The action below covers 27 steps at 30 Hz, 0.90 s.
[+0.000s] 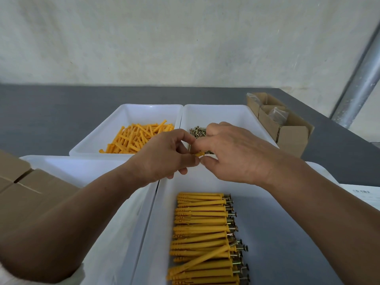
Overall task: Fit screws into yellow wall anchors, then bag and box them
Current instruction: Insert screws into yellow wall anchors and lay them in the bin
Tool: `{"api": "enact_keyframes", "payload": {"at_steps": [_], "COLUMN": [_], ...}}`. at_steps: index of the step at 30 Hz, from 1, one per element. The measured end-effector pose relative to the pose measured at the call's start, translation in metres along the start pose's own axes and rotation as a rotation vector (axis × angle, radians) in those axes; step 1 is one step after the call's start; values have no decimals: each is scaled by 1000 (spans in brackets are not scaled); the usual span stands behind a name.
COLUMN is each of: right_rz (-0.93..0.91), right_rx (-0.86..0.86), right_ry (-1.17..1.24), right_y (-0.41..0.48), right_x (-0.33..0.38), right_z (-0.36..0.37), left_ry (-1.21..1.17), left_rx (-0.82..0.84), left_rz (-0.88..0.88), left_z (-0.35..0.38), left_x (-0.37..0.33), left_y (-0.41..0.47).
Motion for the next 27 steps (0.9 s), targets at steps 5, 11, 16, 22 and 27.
{"api": "enact_keyframes", "payload": {"at_steps": [5,11,16,22,27], "right_rz": [-4,51,124,64,98], "right_rx": [67,231,472,825,940], "right_ry": [1,17,46,-59,-65], "right_y": [0,-3,-15,-38,-51], "right_x": [3,6,13,28,35], "right_z": [1,4,4,17,30], "left_ry": [-7,-56,-113,-129,-14], "left_rx": [29,48,-89,-295,-409], "left_rz": [4,-15,-31,-106,-99], "left_z": [3,-1,-17,-37,-48], "left_x": [-2,-4,1,16,27], "left_y": [-2,-3,4,12,16]}}
Point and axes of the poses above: each hand's wrist, its own y-axis towards the middle knuckle, its own z-axis out of the palm, x = y × z, the point moved 6 cm from there along y, towards the middle knuckle, and after that the axes turned 14 degrees about -x, right-handed, at the moved point
